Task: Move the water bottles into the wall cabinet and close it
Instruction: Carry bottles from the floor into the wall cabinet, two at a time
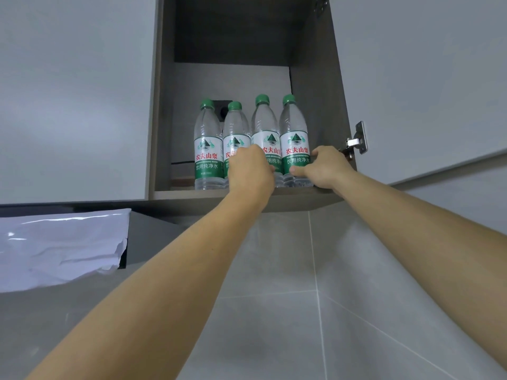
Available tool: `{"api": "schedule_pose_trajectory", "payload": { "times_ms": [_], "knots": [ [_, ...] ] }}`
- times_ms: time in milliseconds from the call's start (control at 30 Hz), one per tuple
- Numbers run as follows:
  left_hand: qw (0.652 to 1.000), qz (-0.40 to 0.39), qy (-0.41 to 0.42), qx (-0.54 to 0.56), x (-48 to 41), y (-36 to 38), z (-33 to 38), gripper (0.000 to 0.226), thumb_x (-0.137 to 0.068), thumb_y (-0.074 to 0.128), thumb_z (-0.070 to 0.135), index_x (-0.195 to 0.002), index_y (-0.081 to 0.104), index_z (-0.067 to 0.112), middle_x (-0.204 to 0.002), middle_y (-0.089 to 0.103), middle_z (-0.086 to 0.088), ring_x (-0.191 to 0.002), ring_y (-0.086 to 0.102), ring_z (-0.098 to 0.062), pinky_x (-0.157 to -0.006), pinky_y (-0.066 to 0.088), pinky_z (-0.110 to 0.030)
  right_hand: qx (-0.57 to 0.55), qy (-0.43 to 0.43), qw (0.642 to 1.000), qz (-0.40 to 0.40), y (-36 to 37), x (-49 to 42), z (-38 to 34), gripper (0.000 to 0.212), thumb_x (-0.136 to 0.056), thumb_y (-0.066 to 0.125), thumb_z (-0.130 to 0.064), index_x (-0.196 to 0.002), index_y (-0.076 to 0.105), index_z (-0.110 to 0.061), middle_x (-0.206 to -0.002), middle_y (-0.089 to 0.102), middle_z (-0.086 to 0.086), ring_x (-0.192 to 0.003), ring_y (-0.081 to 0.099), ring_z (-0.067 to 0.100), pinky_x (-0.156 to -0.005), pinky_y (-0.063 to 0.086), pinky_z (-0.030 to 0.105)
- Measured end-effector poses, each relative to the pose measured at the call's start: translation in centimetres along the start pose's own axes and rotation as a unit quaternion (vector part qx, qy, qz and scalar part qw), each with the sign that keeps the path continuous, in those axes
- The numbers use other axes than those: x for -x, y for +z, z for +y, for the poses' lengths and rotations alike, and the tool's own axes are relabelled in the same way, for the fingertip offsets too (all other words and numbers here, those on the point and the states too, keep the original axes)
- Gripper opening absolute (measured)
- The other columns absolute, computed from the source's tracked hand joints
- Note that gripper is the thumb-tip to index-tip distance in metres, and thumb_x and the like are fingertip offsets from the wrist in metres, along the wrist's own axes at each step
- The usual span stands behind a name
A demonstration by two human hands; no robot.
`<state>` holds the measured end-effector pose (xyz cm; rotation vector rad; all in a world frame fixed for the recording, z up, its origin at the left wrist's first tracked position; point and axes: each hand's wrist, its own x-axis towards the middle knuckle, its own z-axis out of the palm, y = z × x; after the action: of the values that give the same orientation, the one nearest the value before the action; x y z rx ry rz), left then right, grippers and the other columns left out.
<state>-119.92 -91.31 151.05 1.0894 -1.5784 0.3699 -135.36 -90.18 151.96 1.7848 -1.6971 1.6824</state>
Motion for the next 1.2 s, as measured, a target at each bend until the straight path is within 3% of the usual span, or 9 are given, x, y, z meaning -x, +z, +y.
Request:
{"api": "schedule_pose_trajectory", "payload": {
  "times_ms": [133,233,367,467,600,733,833,1000,1200],
  "knots": [
    [0.999,0.010,0.020,-0.039,-0.2,0.6,0.0,0.014,-0.093,0.074,0.014,-0.088,0.063,0.006,-0.094,0.066,-0.014,-0.093,0.068,-0.033,-0.061,0.046,-0.035,0.019,0.008,1.000,0.015,0.7,-0.8,0.4,0.050,-0.086,0.083,-0.034,-0.122,0.068,-0.003,-0.118,0.073,0.014,-0.109,0.068,0.031,-0.078,0.046,0.030],
    [0.996,0.015,0.037,-0.079,-0.4,1.0,0.0,0.025,-0.092,0.072,0.010,-0.080,0.051,0.012,-0.093,0.066,-0.013,-0.091,0.069,-0.030,-0.059,0.044,-0.032,0.038,0.013,0.999,0.019,1.4,-1.7,0.7,0.051,-0.084,0.084,-0.038,-0.121,0.071,-0.006,-0.115,0.074,0.014,-0.108,0.067,0.030,-0.077,0.045,0.029],
    [0.993,0.011,0.056,-0.100,-0.4,1.3,0.1,0.007,-0.094,0.071,0.010,-0.095,0.065,0.007,-0.104,0.069,-0.015,-0.098,0.068,-0.031,-0.062,0.043,-0.031,0.061,0.018,0.997,0.036,2.5,-2.2,0.8,0.056,-0.081,0.086,-0.043,-0.121,0.071,-0.007,-0.115,0.073,0.014,-0.101,0.066,0.028,-0.073,0.043,0.029],
    [0.994,0.008,0.057,-0.098,-0.3,1.5,0.0,0.009,-0.095,0.069,0.008,-0.102,0.068,0.003,-0.107,0.068,-0.016,-0.101,0.067,-0.033,-0.064,0.043,-0.033,0.075,0.023,0.996,0.045,2.8,-2.3,0.9,0.056,-0.080,0.086,-0.048,-0.118,0.072,-0.009,-0.115,0.073,0.015,-0.102,0.066,0.030,-0.073,0.042,0.029],
    [0.994,0.012,0.066,-0.090,0.2,1.4,0.0,0.011,-0.097,0.066,0.011,-0.104,0.067,0.003,-0.110,0.067,-0.017,-0.102,0.066,-0.034,-0.065,0.045,-0.035,0.081,0.026,0.995,0.045,2.9,-2.0,1.0,0.059,-0.079,0.085,-0.052,-0.119,0.072,-0.011,-0.117,0.072,0.015,-0.108,0.066,0.033,-0.075,0.044,0.031],
    [0.995,0.020,0.076,-0.055,1.3,1.0,-0.8,0.017,-0.099,0.061,0.020,-0.092,0.064,0.005,-0.102,0.066,-0.019,-0.099,0.064,-0.037,-0.066,0.043,-0.036,0.079,0.010,0.995,0.058,3.0,-0.1,0.3,0.058,-0.084,0.082,-0.047,-0.126,0.064,-0.011,-0.122,0.070,0.012,-0.115,0.063,0.033,-0.077,0.043,0.032],
    [0.994,0.031,0.104,-0.031,2.6,0.4,-2.0,0.026,-0.101,0.054,0.028,-0.100,0.066,0.005,-0.098,0.068,-0.015,-0.096,0.063,-0.035,-0.069,0.038,-0.035,0.078,-0.021,0.994,0.079,2.9,2.7,-0.4,0.055,-0.091,0.076,-0.039,-0.135,0.056,-0.012,-0.131,0.066,0.011,-0.121,0.061,0.034,-0.088,0.047,0.036],
    [0.980,0.064,0.188,0.031,6.7,-1.5,-4.8,0.035,-0.095,0.060,0.018,-0.127,0.065,0.005,-0.121,0.070,-0.013,-0.112,0.062,-0.031,-0.091,0.049,-0.040,0.054,-0.125,0.985,0.110,4.0,8.6,-0.6,0.044,-0.098,0.066,-0.026,-0.138,0.055,-0.012,-0.137,0.060,0.008,-0.125,0.057,0.028,-0.095,0.043,0.034],
    [0.975,0.039,0.219,-0.006,14.1,-1.8,-9.1,0.047,-0.096,0.060,0.014,-0.141,0.055,0.004,-0.146,0.056,-0.011,-0.135,0.050,-0.025,-0.110,0.040,-0.032,0.021,-0.192,0.979,0.063,6.8,17.5,2.1,0.049,-0.096,0.065,-0.019,-0.143,0.055,-0.012,-0.146,0.056,0.004,-0.136,0.052,0.023,-0.113,0.043,0.039]
  ]
}}
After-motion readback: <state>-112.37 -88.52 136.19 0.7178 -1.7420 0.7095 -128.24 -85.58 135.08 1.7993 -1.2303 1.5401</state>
